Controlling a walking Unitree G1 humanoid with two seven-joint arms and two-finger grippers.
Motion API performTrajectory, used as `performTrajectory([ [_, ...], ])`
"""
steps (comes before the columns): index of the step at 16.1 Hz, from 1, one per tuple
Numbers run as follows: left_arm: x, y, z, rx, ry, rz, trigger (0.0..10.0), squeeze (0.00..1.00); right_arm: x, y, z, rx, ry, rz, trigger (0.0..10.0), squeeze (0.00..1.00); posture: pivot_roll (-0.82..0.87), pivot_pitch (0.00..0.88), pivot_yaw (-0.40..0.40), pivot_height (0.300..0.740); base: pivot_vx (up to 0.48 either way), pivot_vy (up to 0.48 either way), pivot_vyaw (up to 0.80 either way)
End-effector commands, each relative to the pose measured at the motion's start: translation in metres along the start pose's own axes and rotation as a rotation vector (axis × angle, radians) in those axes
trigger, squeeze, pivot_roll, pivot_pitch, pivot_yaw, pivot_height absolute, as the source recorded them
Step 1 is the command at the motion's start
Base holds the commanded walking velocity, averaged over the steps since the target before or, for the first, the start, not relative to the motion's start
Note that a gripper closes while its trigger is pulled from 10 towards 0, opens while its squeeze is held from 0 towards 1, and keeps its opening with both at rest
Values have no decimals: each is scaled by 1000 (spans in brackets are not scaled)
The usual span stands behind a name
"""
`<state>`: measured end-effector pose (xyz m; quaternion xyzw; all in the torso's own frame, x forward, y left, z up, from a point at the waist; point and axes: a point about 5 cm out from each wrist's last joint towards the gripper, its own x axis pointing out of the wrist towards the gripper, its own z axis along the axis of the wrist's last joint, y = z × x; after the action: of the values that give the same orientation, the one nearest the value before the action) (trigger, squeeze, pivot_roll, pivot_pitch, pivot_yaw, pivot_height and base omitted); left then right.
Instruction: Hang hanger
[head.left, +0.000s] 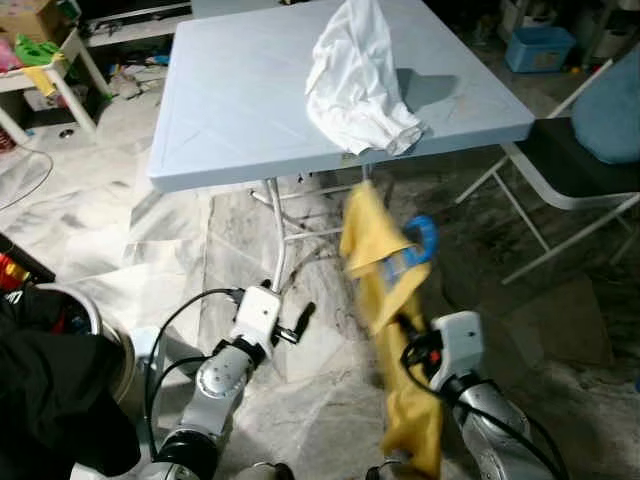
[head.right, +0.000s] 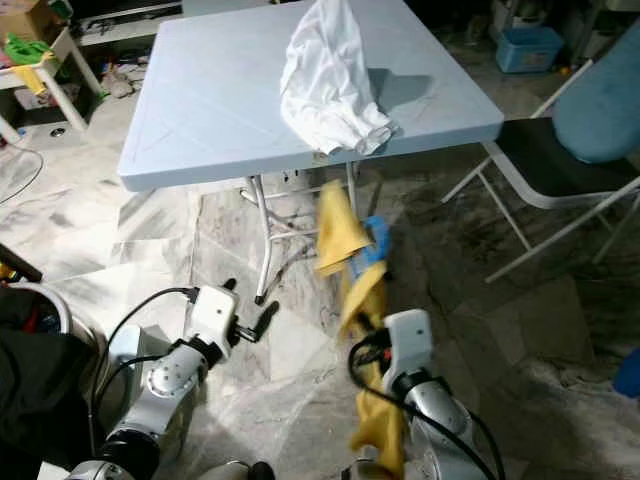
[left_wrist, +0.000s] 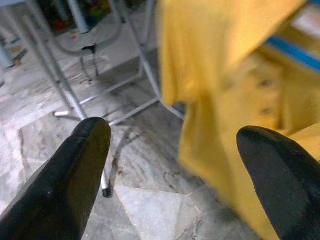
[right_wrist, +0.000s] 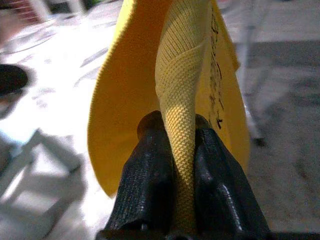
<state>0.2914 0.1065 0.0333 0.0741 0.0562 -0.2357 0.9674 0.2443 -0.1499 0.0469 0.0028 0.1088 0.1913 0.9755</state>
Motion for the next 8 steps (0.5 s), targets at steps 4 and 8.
performTrajectory([
  [4, 6, -8, 5, 86, -14, -109, 10000, 0, -8, 12, 23, 11, -59, 198, 10000, 0, -142, 146, 58, 740, 0, 0, 0],
  [8, 17, -6, 17, 151, -35, -98, 10000, 0, -16, 12, 38, -5, -61, 289, 10000, 0, -159, 155, 68, 740, 0, 0, 0],
])
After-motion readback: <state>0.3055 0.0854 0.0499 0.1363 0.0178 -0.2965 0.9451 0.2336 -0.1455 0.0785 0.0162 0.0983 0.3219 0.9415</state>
